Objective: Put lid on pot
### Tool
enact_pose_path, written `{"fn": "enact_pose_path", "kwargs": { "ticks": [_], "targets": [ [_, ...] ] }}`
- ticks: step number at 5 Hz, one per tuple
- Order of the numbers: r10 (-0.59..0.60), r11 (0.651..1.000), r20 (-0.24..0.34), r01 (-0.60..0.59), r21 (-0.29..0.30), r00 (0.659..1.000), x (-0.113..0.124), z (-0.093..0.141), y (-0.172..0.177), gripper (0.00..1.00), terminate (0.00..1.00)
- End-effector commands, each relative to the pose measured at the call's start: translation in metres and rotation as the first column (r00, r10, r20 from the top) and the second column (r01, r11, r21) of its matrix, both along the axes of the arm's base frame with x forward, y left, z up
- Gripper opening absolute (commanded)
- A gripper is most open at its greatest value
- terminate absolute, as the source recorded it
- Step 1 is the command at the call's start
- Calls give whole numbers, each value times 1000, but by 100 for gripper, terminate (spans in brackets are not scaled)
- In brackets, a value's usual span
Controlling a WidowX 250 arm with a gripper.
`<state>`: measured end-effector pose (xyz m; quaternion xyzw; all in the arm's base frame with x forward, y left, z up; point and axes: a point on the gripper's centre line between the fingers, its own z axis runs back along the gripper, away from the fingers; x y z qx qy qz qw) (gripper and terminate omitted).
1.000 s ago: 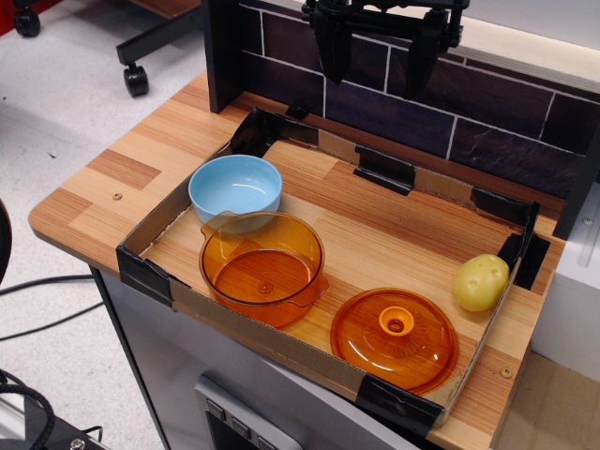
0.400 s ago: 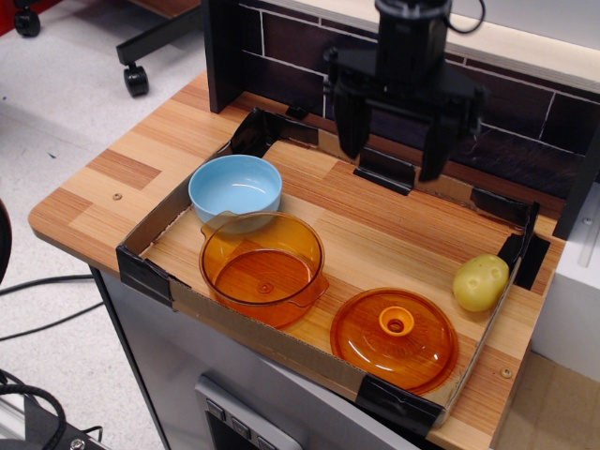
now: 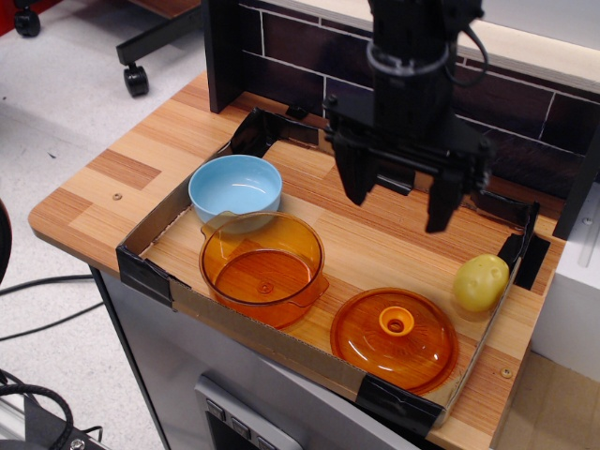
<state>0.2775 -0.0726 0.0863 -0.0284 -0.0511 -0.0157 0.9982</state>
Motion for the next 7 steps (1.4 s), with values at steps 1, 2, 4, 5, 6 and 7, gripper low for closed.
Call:
{"fn": "enact_pose_path", "kwargs": {
  "ticks": [1, 2, 4, 5, 6, 7],
  "targets": [
    [-37, 998, 30, 38, -50, 999, -4, -3, -8, 100, 0],
    [-60, 997, 9, 60, -51, 998, -12, -10, -12, 100, 0],
    [-95, 995, -41, 93, -47, 995, -20, -27, -10, 100, 0],
    [-111, 993, -74, 108, -45, 991, -18, -39, -9, 100, 0],
    [-123, 992, -79, 120, -35, 989, -19, -46, -9, 100, 0],
    [-131, 991, -64, 130, -19, 989, -19, -50, -8, 100, 0]
  ]
}}
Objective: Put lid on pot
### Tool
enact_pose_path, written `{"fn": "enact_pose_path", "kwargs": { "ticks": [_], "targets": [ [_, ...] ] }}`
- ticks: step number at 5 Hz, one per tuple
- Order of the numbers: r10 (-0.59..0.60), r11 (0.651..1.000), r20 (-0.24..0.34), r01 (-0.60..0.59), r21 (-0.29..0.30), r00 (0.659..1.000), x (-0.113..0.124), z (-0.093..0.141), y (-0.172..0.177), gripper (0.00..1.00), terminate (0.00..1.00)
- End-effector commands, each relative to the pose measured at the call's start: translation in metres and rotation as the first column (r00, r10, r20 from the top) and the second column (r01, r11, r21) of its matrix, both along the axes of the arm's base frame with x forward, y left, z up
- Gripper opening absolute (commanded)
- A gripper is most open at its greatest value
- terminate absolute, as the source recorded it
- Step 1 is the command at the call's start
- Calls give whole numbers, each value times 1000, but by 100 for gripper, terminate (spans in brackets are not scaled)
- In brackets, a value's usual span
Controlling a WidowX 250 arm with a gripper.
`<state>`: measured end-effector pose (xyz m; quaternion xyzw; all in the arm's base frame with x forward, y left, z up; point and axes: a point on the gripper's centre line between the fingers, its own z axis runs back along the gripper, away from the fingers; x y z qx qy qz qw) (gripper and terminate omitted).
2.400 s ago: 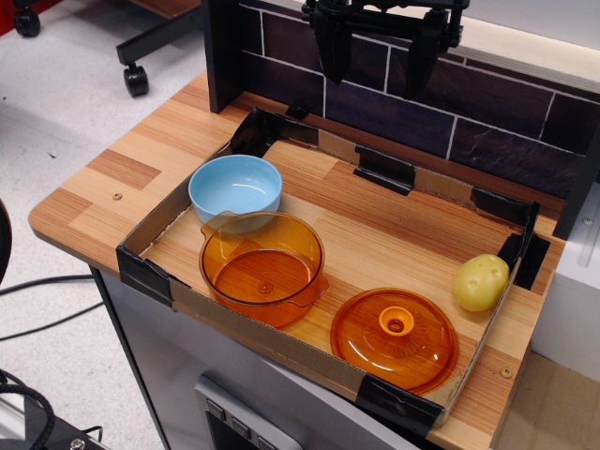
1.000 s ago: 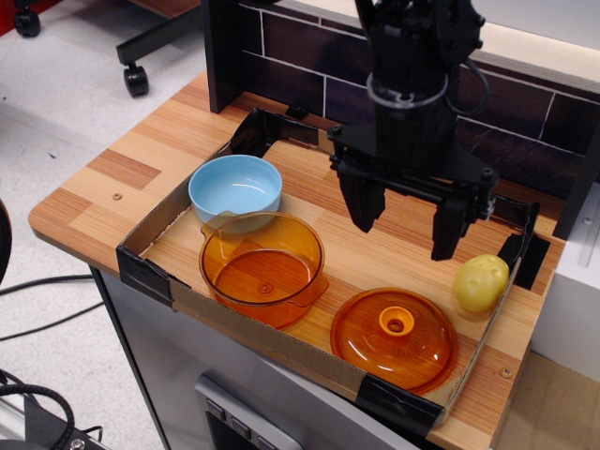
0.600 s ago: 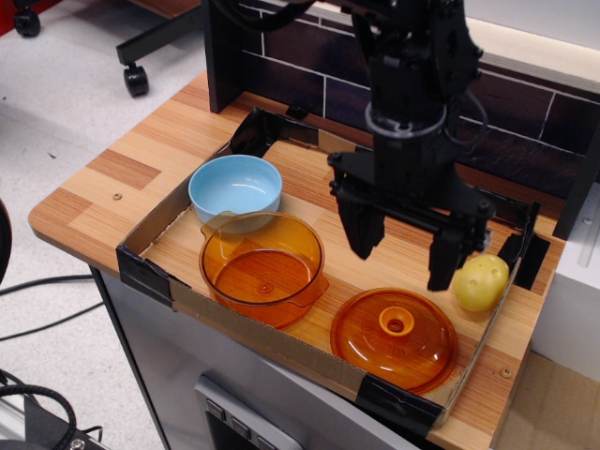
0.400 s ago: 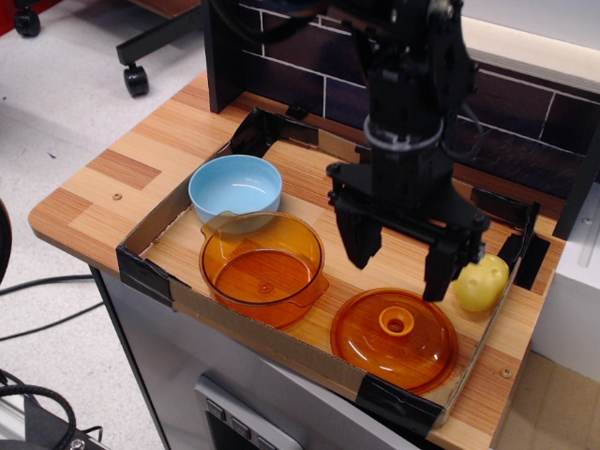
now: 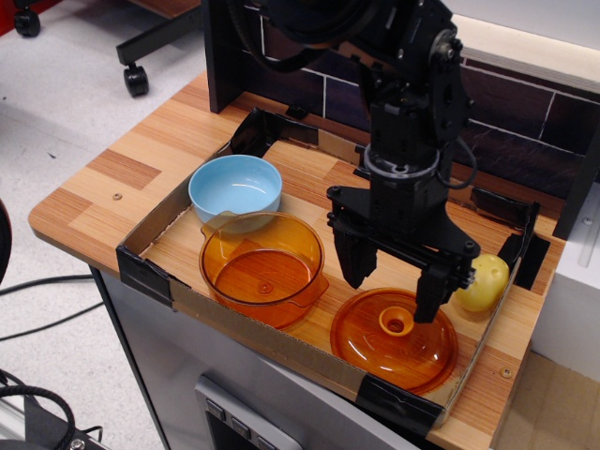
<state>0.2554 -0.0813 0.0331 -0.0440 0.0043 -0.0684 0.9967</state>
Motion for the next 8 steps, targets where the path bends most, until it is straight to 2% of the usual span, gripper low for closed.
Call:
{"fn": "enact_pose_path", "kwargs": {
  "ticks": [1, 3, 4, 6, 7, 8],
  "targets": [
    [-41, 999, 38, 40, 11, 998, 0, -1, -2, 100, 0],
    [-65, 997, 10, 65, 29, 998, -6, -11, -4, 100, 0],
    [-49, 999, 9, 49, 13, 999, -3, -11, -4, 0, 0],
    [-74, 997, -11, 74, 3, 997, -3, -4, -7, 0, 0],
    [-87, 996, -16, 87, -10, 996, -9, 6, -12, 0, 0],
    [-79, 995, -19, 78, -54, 997, -11, 26, -20, 0, 0]
  ]
}}
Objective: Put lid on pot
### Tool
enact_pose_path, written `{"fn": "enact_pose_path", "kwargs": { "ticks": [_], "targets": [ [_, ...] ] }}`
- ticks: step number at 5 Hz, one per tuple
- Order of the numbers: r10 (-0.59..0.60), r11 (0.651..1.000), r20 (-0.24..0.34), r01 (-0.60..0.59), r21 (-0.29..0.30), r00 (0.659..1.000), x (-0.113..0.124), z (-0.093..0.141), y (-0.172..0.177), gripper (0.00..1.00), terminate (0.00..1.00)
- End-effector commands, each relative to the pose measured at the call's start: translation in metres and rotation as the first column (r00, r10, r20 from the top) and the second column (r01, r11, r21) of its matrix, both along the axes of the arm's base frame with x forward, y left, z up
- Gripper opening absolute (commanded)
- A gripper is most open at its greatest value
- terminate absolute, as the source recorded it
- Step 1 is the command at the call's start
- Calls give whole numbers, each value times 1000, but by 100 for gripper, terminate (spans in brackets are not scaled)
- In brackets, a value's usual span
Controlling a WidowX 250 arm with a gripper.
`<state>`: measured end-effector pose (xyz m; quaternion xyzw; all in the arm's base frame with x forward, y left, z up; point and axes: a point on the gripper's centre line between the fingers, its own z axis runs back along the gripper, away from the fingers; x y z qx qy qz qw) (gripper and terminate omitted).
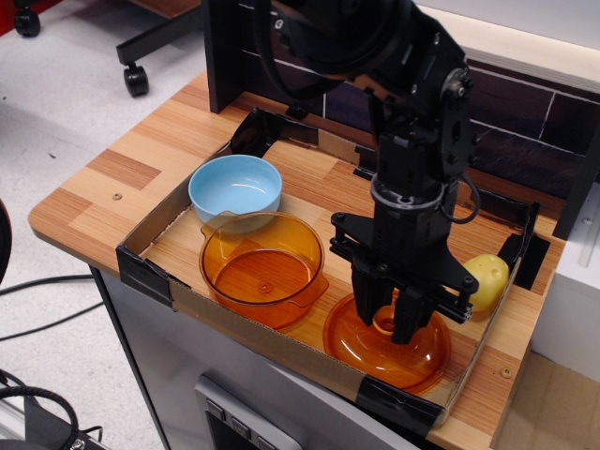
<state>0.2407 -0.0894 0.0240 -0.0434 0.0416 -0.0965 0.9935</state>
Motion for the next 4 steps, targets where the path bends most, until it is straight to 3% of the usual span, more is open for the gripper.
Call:
{"fn": "enact_pose_path", "kwargs": {
  "ticks": [1, 2, 3, 4],
  "targets": [
    [-27, 992, 41, 32, -124, 999, -2, 61, -19, 0, 0],
    [-22, 994, 41, 27, -109, 999, -7, 74, -10, 0, 0],
    [18, 1000, 55, -17, -16, 998, -5, 69, 14, 0, 0],
    [80, 996, 59, -81, 21, 995, 2, 67, 45, 0, 0]
  ]
}}
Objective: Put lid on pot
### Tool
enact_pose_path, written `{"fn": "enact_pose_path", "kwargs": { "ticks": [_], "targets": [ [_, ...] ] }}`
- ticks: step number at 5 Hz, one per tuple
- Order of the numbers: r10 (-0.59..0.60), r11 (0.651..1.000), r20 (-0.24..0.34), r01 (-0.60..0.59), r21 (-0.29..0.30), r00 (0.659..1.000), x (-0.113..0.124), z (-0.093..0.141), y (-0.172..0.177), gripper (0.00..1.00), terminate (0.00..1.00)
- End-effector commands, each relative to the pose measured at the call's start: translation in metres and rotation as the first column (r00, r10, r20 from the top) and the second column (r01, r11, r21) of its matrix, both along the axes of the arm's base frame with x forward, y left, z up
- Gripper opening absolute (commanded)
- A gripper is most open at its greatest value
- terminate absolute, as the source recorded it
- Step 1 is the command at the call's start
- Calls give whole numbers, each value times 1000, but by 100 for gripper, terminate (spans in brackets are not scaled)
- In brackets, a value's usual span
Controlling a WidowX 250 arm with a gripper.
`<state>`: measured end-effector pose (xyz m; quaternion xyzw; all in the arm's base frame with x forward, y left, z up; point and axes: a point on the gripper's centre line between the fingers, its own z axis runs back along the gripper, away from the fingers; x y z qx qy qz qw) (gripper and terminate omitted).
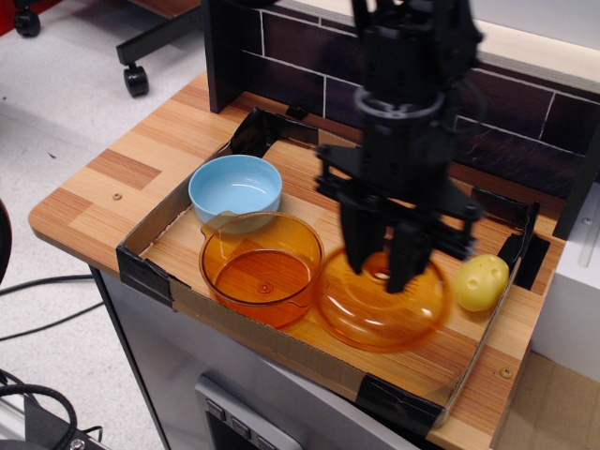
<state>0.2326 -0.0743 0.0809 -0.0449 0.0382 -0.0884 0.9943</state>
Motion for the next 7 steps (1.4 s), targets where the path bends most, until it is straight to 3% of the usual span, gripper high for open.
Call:
{"fn": "enact_pose_path", "kwargs": {
  "ticks": [1, 3, 7],
  "targets": [
    [79, 996, 74, -82, 34, 994, 13, 7, 55, 0, 0],
    [29, 1000, 6, -29, -8, 1000, 10, -7, 75, 0, 0],
    [12, 1000, 9, -11, -27, 1000, 10, -22, 82, 0, 0]
  ]
}}
